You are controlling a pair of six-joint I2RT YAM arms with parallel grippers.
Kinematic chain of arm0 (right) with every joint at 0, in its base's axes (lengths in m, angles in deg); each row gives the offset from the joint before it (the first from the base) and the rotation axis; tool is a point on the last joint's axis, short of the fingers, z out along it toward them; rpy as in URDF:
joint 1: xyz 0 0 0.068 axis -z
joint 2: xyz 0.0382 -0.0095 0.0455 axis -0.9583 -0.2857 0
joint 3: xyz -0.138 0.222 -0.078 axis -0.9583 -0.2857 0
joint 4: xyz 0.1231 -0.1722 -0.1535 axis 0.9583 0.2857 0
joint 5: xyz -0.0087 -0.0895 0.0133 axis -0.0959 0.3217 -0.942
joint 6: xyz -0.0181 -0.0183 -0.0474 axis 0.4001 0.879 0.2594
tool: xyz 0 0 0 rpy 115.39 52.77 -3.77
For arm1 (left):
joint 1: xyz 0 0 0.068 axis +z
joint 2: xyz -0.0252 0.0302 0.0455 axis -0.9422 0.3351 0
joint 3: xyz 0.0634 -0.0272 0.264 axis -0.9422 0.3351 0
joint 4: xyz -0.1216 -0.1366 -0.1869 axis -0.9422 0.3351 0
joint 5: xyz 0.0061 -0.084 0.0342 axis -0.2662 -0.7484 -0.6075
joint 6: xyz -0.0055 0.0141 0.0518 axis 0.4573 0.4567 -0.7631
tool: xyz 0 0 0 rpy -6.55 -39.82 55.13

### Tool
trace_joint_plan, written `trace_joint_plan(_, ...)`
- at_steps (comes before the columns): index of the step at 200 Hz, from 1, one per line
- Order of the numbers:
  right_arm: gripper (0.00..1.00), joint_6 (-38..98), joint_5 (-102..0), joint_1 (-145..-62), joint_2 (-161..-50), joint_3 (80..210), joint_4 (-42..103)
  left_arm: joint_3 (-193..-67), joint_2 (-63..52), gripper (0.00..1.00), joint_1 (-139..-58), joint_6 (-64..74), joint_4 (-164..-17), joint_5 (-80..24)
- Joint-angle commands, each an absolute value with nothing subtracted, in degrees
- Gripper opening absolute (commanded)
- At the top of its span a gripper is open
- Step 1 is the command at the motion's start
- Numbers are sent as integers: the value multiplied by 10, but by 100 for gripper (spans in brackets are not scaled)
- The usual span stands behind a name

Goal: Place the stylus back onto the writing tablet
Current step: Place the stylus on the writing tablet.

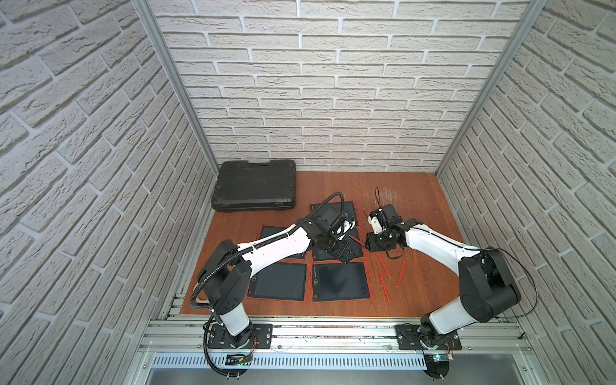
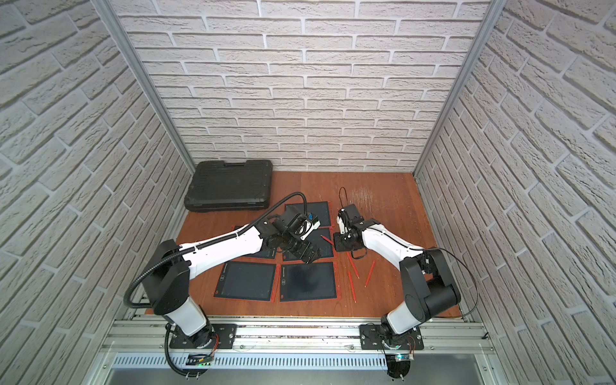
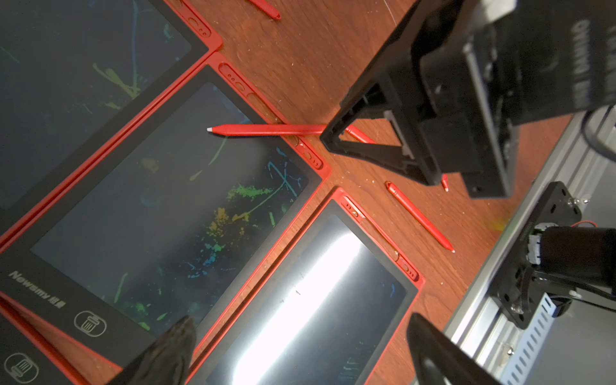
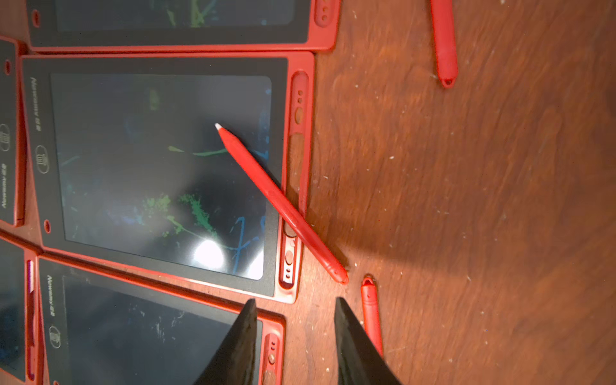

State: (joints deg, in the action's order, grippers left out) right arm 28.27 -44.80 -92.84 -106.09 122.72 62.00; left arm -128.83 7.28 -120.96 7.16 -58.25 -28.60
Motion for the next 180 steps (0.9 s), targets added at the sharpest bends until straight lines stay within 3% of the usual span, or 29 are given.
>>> trace_joint_plan(1,41,238,-444,-939,-1062,1220,582,-1299,72,98,-1212,73,-584,-285)
trace_joint_plan(95,45,295,-408,-949,-1142,1279,588,-1298,72,98,-1212,74,-586,-290)
trace_joint_plan(180,42,294,-410,-950,-1175,1296,589,-1299,71,98,-1212,74,-585,-291)
